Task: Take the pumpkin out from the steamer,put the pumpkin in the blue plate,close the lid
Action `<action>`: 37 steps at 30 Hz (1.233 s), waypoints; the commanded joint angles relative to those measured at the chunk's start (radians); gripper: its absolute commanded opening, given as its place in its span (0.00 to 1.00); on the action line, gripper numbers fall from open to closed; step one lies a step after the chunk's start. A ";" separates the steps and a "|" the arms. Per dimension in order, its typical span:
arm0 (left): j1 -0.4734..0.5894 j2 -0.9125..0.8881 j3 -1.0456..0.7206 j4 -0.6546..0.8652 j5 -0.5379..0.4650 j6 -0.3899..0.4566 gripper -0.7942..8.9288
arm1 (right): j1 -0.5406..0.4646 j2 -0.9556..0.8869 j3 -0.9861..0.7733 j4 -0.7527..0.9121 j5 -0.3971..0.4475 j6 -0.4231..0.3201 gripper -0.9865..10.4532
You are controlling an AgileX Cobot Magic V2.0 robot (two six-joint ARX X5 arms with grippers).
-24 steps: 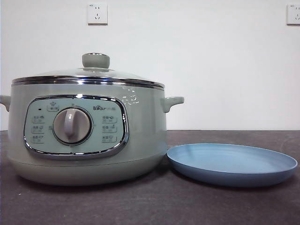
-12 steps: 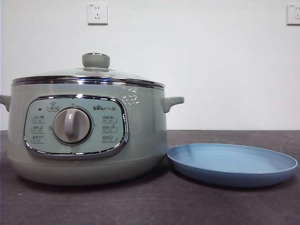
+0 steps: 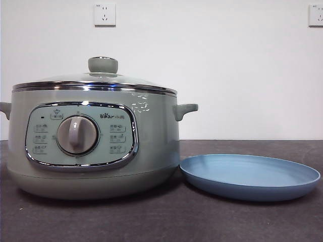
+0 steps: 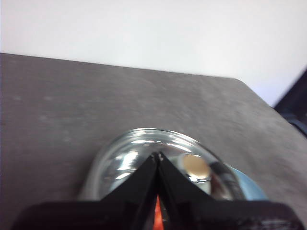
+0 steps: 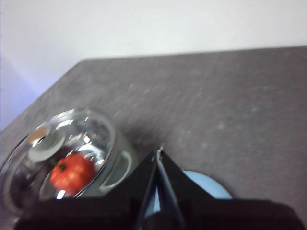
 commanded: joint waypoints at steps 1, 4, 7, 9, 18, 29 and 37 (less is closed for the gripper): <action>-0.013 0.036 0.029 -0.015 0.047 0.026 0.17 | 0.002 0.041 0.034 -0.022 -0.046 -0.049 0.17; -0.035 0.065 0.052 -0.026 0.050 0.024 0.48 | 0.004 0.065 0.041 -0.023 -0.043 -0.045 0.38; -0.066 0.086 0.061 -0.025 0.050 0.021 0.54 | 0.008 0.077 0.041 -0.035 -0.038 -0.043 0.50; -0.094 0.101 0.066 -0.024 0.049 0.021 0.54 | 0.013 0.082 0.041 -0.043 -0.036 -0.043 0.50; -0.321 0.247 0.196 -0.124 -0.190 0.106 0.53 | 0.035 0.087 0.041 -0.043 -0.037 -0.033 0.50; -0.517 0.471 0.338 -0.190 -0.432 0.187 0.53 | 0.035 0.087 0.041 -0.068 -0.036 -0.033 0.50; -0.532 0.588 0.339 -0.207 -0.451 0.208 0.53 | 0.035 0.087 0.041 -0.082 -0.036 -0.034 0.50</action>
